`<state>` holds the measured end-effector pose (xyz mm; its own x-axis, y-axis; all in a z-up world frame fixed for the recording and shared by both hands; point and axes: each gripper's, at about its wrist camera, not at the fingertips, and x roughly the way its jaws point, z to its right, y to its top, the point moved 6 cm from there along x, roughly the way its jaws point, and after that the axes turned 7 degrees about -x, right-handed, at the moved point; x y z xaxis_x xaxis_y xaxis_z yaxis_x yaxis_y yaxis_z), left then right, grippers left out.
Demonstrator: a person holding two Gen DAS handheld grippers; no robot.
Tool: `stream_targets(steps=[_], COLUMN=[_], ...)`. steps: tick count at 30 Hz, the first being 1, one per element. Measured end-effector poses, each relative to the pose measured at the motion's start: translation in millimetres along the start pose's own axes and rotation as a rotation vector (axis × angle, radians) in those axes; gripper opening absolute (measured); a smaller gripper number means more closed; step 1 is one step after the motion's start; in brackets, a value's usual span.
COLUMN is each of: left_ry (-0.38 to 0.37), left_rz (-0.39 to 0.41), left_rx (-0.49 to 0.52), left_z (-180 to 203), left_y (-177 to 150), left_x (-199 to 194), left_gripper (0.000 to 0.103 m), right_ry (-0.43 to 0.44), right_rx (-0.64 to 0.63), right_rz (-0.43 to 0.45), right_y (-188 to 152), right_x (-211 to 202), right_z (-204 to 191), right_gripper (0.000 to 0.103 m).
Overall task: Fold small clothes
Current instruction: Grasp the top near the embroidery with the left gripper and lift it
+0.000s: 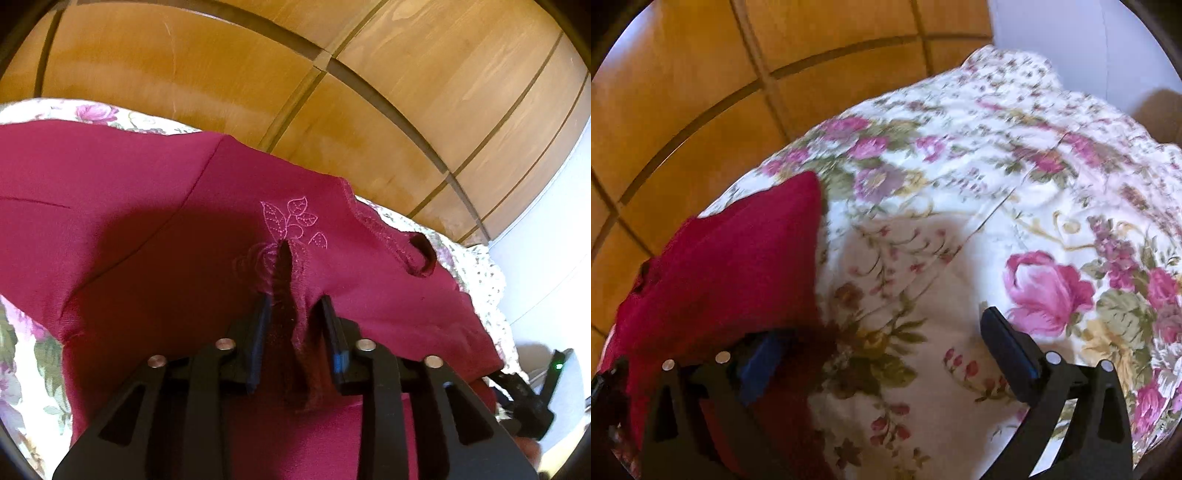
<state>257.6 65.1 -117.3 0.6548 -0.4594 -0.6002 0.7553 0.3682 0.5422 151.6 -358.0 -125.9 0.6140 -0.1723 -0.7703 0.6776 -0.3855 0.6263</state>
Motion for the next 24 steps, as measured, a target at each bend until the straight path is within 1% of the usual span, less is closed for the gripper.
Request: stream_targets(steps=[1,3,4,5,6,8,9,10,11,12,13,14,15,17,19,22,23,24], left_ry=[-0.006,-0.024,-0.027,-0.027,-0.023,-0.021,-0.021,-0.021,-0.016,-0.013,-0.010,-0.004,0.002,0.012,0.006,-0.033,-0.052,-0.072], left_rz=[0.001,0.009,0.012,0.016,0.017,0.015,0.010,0.007,0.000,-0.003,-0.006,-0.010,-0.012,-0.015,-0.017,-0.022,-0.020,-0.020], left_rx=[-0.008,-0.032,-0.036,-0.034,-0.029,-0.027,-0.031,-0.032,-0.033,-0.033,-0.033,-0.031,-0.027,-0.020,-0.026,-0.054,-0.068,-0.087], left_z=[-0.9,-4.0,-4.9,-4.3,-3.3,-3.2,-3.4,-3.8,-4.0,-4.2,-4.2,-3.9,-3.4,-2.2,-3.2,-6.1,-7.5,-9.4], left_y=[0.1,0.8,1.2,1.1,1.2,1.2,1.4,1.8,1.8,2.0,1.9,1.8,1.5,1.2,1.4,2.3,2.9,3.1], left_x=[-0.2,-2.3,-2.9,-3.3,-3.5,-2.7,-1.8,-1.2,0.1,0.7,1.3,2.4,3.1,4.4,4.5,3.3,1.8,-0.4], left_gripper=[0.013,0.009,0.009,0.009,0.009,0.009,0.009,0.009,0.009,0.009,0.009,0.011,0.011,0.011,0.011,0.011,0.011,0.013], right_ry=[-0.021,-0.095,-0.108,-0.085,-0.045,0.007,0.028,0.054,0.054,0.022,-0.075,-0.102,-0.057,-0.037,-0.049,-0.026,-0.028,-0.039], right_rx=[0.002,0.025,0.060,0.081,0.090,0.052,0.019,-0.021,-0.051,-0.081,-0.119,-0.129,-0.097,-0.080,-0.095,-0.066,-0.050,-0.044], right_rz=[-0.004,0.005,0.048,0.085,0.127,0.172,0.176,0.164,0.149,0.128,0.056,-0.012,-0.039,-0.041,-0.021,0.027,0.057,0.085], right_y=[-1.5,-4.6,-2.9,1.5,7.4,17.1,20.6,22.1,20.3,18.5,11.0,5.0,2.2,1.9,0.2,1.8,2.6,2.8], right_x=[-3.7,-17.4,-29.5,-35.3,-41.6,-43.5,-40.1,-31.5,-23.5,-14.2,1.1,13.2,19.9,18.5,15.6,3.9,-4.5,-13.1], right_z=[3.3,13.9,20.9,22.8,21.1,9.2,1.5,-8.8,-16.4,-20.0,-18.3,-16.0,-11.6,-8.9,-12.5,-10.0,-8.4,-8.3], right_gripper=[0.101,0.101,0.101,0.101,0.101,0.101,0.101,0.101,0.101,0.101,0.101,0.101,0.101,0.101,0.101,0.101,0.101,0.101])
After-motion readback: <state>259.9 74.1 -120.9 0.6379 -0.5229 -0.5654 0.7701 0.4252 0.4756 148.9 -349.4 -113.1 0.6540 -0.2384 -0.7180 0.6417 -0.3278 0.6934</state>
